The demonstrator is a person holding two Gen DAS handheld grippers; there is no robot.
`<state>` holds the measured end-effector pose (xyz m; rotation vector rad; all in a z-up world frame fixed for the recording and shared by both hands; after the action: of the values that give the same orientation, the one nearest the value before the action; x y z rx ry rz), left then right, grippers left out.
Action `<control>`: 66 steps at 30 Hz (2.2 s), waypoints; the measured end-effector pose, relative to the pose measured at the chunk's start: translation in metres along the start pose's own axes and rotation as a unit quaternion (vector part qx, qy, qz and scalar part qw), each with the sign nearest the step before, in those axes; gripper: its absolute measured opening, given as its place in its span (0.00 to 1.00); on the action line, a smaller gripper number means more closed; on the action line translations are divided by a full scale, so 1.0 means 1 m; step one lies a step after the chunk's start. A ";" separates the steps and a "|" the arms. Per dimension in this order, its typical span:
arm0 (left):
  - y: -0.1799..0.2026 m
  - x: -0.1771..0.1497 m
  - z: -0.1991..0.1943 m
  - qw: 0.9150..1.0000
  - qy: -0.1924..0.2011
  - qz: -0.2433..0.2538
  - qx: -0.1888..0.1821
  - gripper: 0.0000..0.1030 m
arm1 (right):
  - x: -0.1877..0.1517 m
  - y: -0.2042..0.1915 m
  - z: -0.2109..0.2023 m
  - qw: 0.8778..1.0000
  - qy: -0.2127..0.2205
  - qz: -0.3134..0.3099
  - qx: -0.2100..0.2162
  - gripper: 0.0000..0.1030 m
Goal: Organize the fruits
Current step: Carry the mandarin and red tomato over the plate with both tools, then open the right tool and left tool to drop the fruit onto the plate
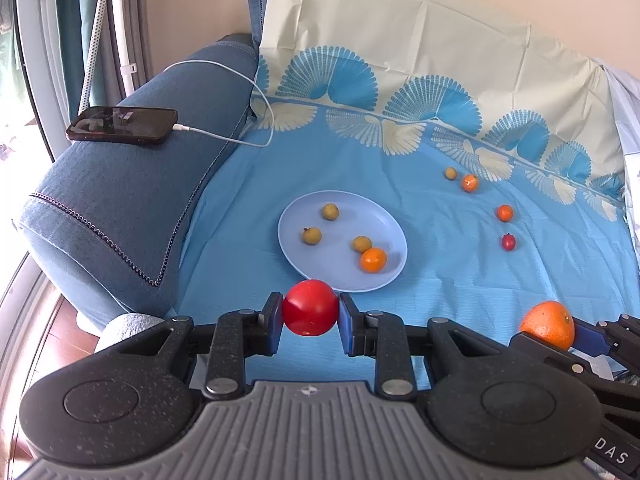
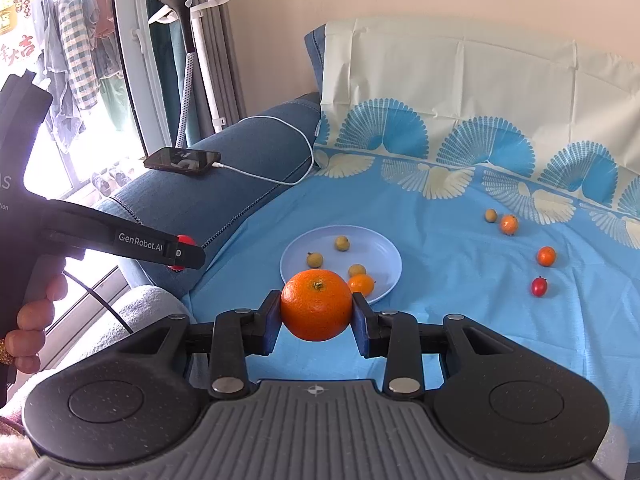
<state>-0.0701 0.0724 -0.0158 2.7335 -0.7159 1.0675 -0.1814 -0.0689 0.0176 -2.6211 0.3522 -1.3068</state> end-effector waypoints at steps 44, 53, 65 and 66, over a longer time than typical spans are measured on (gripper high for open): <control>-0.010 0.077 0.190 0.997 -0.071 0.001 0.002 0.31 | 0.045 0.057 0.199 0.998 -0.054 0.021 -0.027 0.37; -0.006 0.088 0.234 0.997 -0.079 0.008 0.000 0.31 | 0.043 0.071 0.251 0.997 -0.069 0.022 -0.039 0.37; -0.010 0.087 0.272 0.995 -0.096 0.026 0.006 0.44 | 0.040 0.080 0.291 0.995 -0.093 0.007 -0.046 0.41; -0.011 0.089 0.270 0.995 -0.092 0.028 0.008 0.67 | 0.041 0.080 0.292 0.995 -0.095 0.008 -0.043 0.47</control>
<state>0.1558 -0.0266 -0.1565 2.8676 -0.8166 0.8411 0.0672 -0.1381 -0.1466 -2.7790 0.4070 -1.0492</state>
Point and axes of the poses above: each gripper's, at about its wrist camera, not at the fingertips, and z roughly the way its jaws point, y to its right, x to its top, the point moved 6 cm from there along z, roughly the way its jaws point, and after that the axes turned 10 degrees about z, right-handed, at the moved point
